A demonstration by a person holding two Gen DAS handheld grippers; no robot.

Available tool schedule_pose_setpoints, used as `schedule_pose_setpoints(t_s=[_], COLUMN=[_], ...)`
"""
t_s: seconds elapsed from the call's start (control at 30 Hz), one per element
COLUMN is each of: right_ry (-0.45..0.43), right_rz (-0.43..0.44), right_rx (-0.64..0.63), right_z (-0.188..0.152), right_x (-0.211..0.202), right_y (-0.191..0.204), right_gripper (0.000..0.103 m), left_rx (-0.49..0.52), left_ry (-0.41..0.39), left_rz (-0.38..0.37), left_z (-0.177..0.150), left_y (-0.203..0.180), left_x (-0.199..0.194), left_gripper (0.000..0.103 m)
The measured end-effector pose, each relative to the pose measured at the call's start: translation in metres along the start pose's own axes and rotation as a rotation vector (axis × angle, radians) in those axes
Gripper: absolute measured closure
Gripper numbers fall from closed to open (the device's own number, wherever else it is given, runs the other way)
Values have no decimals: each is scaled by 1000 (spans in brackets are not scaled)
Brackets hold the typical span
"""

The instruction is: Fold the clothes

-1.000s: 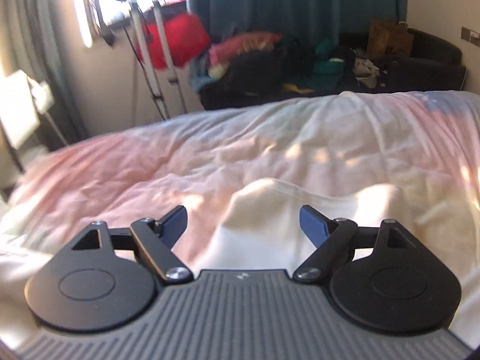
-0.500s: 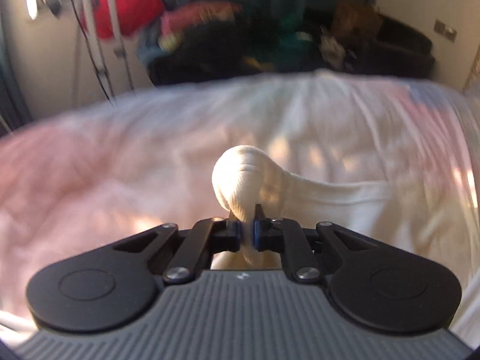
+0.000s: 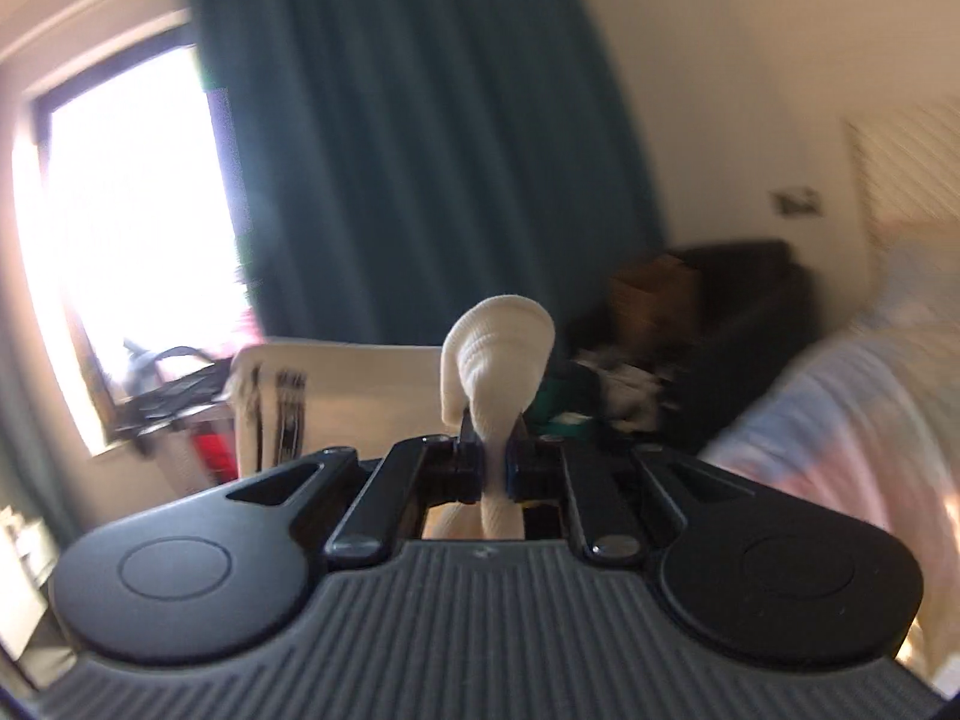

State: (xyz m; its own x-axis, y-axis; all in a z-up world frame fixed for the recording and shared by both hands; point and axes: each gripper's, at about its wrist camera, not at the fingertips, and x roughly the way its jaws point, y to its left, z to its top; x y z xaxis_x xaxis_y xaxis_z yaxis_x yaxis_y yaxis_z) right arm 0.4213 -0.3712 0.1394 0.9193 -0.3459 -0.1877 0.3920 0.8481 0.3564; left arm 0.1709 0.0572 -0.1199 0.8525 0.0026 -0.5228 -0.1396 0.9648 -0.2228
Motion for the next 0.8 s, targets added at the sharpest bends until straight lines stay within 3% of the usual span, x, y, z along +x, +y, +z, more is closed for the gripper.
schedule_pose_setpoints(t_s=[0.13,0.3,0.37,0.43,0.53,0.7,0.8], right_ry=[102,357,394,339,351,248,225], right_rz=[-130,-299,-268,-181,-171,-207,-248], right_rx=[91,262,320,243,262,322,228], right_z=[-60,-171,-203,-216,-210,-200,-196], right_x=[17,19,8,-6,-2,-13,-18], right_y=[-119,-272,-309,-314,-315,-314,-315], right_gripper=[93,93,93,93,93,93,93], left_rx=[14,73,97,121,142,155,160], left_ry=[4,4,4,4,8,17,19], left_rz=[19,46,56,67,78,85,86], left_z=[-2,-7,-10,-12,-14,-16,-18], left_y=[-3,-11,-15,-18,-23,-26,-28], left_x=[1,2,2,2,1,-2,-3], left_gripper=[11,11,11,11,11,11,11])
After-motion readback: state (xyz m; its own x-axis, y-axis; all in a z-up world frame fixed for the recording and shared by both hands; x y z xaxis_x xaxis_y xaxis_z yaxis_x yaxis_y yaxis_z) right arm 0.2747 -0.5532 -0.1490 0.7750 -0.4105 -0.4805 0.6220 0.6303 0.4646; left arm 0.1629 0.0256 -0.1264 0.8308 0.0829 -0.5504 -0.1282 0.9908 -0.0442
